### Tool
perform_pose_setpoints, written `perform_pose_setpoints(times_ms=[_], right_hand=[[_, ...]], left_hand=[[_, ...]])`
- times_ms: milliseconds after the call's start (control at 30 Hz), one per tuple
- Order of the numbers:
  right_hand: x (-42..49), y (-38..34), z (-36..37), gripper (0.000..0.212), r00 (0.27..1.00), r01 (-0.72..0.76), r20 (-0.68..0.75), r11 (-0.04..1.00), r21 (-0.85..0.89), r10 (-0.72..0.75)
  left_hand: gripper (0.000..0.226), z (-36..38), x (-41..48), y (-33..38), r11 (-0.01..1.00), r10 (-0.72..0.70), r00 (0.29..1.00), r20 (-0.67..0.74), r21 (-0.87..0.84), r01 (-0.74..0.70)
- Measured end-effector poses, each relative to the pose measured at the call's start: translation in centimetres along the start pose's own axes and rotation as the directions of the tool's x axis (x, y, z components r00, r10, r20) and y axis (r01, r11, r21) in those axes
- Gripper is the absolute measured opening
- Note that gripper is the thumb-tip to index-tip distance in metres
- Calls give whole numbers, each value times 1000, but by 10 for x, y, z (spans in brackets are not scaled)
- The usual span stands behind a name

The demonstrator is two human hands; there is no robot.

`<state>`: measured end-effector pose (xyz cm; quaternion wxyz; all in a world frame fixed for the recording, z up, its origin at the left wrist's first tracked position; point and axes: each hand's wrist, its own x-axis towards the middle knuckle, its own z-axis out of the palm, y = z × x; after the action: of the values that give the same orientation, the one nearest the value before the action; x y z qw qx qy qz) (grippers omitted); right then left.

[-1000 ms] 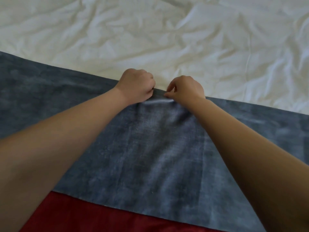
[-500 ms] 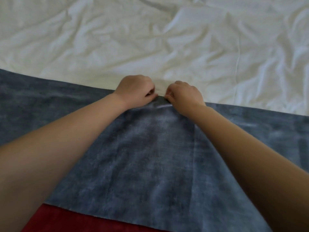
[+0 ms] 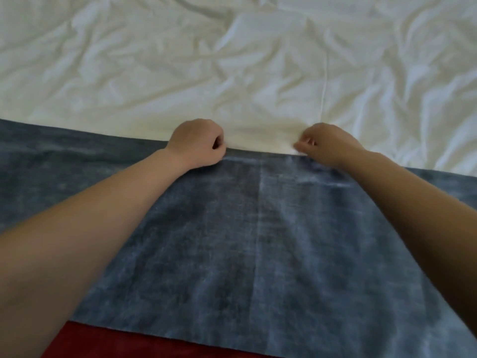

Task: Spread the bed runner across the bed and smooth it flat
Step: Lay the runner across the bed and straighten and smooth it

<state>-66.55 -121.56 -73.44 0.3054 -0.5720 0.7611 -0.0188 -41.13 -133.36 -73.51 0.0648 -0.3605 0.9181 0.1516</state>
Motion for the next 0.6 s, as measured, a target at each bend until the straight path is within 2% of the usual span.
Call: perform_pose_setpoints(times_ms=[133, 233, 433, 533, 600], right_hand=[[-25, 36, -6, 18, 993, 44, 116, 990, -132, -29], [-35, 64, -6, 15, 1000, 6, 21, 994, -109, -4], [-32, 71, 11, 20, 988, 21, -150, 990, -140, -42], [-39, 84, 3, 21, 992, 43, -120, 998, -51, -49], [-45, 100, -7, 21, 993, 59, -95, 997, -55, -64]], left_hand=[[21, 6, 16, 46, 990, 89, 994, 66, -113, -81], [14, 13, 33, 80, 982, 135, 988, 77, -140, -123], [9, 22, 43, 104, 1000, 17, 999, 47, 12, -18], [12, 25, 38, 114, 999, -26, 1000, 11, 24, 25], [14, 26, 39, 122, 999, -46, 999, 8, -14, 46]])
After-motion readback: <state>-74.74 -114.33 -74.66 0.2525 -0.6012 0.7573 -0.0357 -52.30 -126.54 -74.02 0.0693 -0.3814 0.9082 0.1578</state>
